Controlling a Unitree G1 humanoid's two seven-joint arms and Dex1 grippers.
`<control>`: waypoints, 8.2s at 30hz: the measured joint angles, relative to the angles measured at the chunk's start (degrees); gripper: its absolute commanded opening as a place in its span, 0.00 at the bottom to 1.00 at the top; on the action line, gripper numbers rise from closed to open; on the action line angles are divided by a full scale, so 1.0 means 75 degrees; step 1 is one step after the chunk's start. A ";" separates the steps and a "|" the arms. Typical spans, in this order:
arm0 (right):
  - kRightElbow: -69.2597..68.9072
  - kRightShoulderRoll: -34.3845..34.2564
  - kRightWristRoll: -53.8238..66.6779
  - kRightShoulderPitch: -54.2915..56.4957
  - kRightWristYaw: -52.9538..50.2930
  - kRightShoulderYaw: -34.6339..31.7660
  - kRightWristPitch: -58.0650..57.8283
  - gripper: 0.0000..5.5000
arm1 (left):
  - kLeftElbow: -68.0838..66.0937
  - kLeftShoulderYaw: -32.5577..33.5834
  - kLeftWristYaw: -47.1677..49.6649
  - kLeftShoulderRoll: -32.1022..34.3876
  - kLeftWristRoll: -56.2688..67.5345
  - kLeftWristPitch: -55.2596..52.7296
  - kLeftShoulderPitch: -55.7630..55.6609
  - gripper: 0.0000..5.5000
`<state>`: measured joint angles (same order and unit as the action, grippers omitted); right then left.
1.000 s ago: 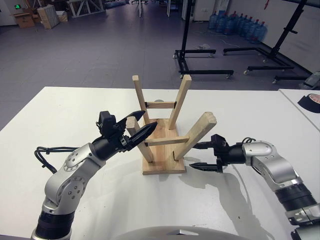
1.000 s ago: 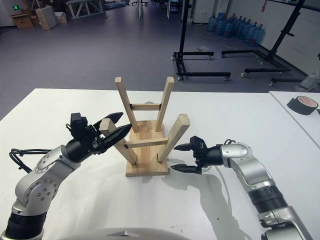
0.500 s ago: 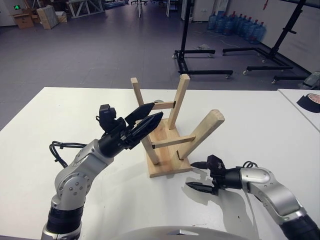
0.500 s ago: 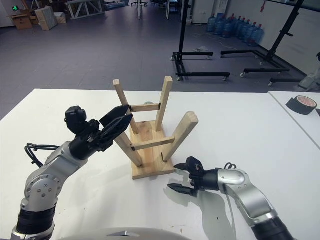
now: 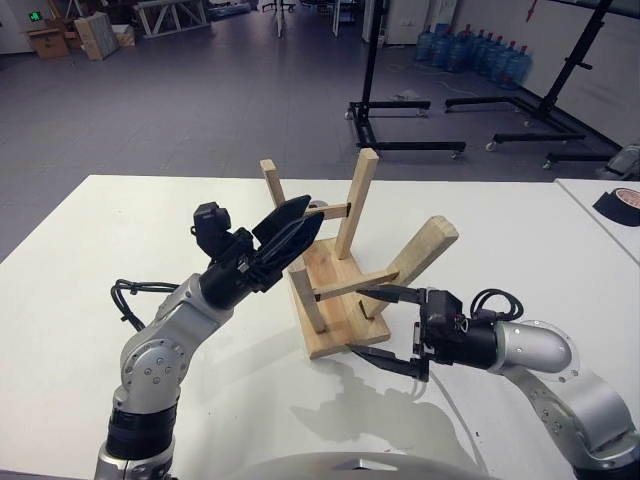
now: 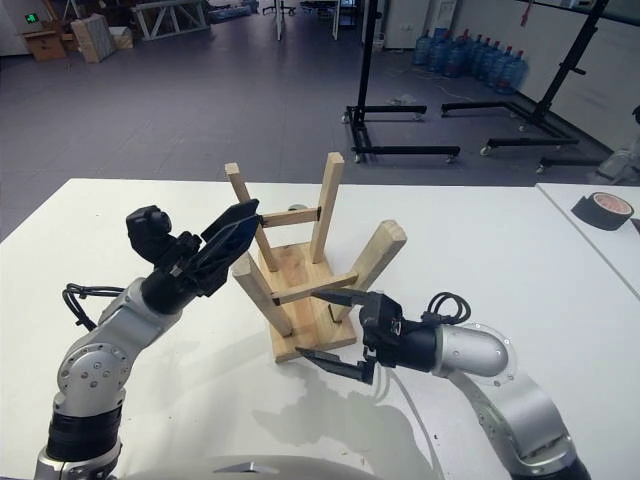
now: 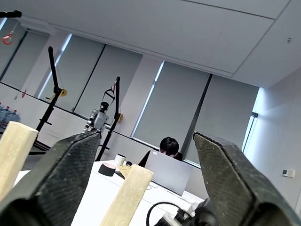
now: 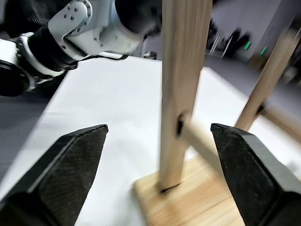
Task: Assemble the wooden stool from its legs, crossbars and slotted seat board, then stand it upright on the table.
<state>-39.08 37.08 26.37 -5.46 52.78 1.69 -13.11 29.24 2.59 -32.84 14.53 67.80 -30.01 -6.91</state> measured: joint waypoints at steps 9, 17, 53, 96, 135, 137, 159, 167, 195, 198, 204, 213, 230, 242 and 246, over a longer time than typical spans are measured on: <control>0.0250 -0.1251 -0.2311 0.0842 -0.1999 0.0137 0.2077 0.73 | 0.0171 0.0420 0.0203 0.0226 0.0191 -0.0012 -0.0087 0.66; 0.0593 -0.1601 -0.6768 0.1413 -0.4113 0.0520 0.3006 0.73 | 0.0328 0.0502 0.0338 0.0294 0.0213 -0.0014 -0.0082 0.66; 0.1036 -0.1415 -0.5866 0.1362 -0.3498 0.1230 0.2176 0.73 | 0.0474 -0.0266 -0.0145 0.0587 -0.1274 0.0055 0.0534 0.66; 0.1610 -0.3398 0.2863 0.2048 -0.3498 0.0037 -0.3430 0.73 | -0.0281 -0.0906 -0.0195 0.0593 -0.2587 0.0055 0.0620 0.66; 0.2659 -0.1568 0.4183 0.2623 -0.2913 -0.1361 -0.3508 0.73 | -0.0345 -0.1072 -0.0885 0.0638 -0.3112 -0.0126 -0.0075 0.66; 0.2474 -0.1517 0.3870 0.2595 -0.2827 -0.1140 -0.3404 0.73 | -0.0344 -0.1068 -0.0928 0.0700 -0.3118 -0.0126 -0.0073 0.66; 0.1869 -0.0869 0.1876 0.2942 -0.2523 0.0054 -0.3125 0.73 | -0.0540 -0.0889 -0.1045 0.0906 -0.3310 0.0093 0.0030 0.66; 0.2027 -0.0844 0.1431 0.3088 -0.2348 0.0274 -0.3001 0.73 | -0.0863 -0.0848 -0.1083 0.0858 -0.3185 0.0094 0.0040 0.66; 0.2238 0.0259 0.1217 0.1778 -0.0804 -0.0626 -0.2927 0.73 | 0.1478 0.0550 -0.1254 0.1598 -0.0721 -0.0108 0.0950 0.66; 0.2441 0.0365 0.1217 0.1421 -0.0627 -0.0762 -0.2933 0.73 | 0.1498 0.0643 -0.1176 0.1670 -0.0595 -0.0111 0.0975 0.66; 0.1816 0.0433 0.0968 0.0197 -0.0416 0.0023 -0.2928 0.73 | 0.1168 0.2073 -0.0685 0.2112 0.0819 0.0000 0.0633 0.66; 0.2287 -0.1048 0.0527 0.0857 -0.0935 0.1458 -0.2803 0.73 | 0.0205 0.1723 -0.0825 0.2413 -0.0155 -0.0082 0.0620 0.66; 0.5225 -0.1215 -0.1488 0.1860 -0.1347 0.0962 -0.0497 0.73 | -0.0030 0.1192 -0.1221 0.2303 -0.1145 -0.0059 0.0709 0.66; 0.3478 -0.0515 -0.1124 0.0713 -0.0481 0.0991 -0.1076 0.73 | -0.0079 0.1112 -0.1282 0.2124 -0.1409 -0.0011 0.0918 0.66; 0.3457 -0.1254 -0.1412 0.0818 -0.1025 0.1489 -0.1057 0.73 | -0.0188 0.1024 -0.1288 0.2090 -0.1523 -0.0012 0.0920 0.66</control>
<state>-13.15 27.68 15.78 0.68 45.09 12.86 -21.04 27.83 10.26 -42.50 30.21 56.38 -30.10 -0.01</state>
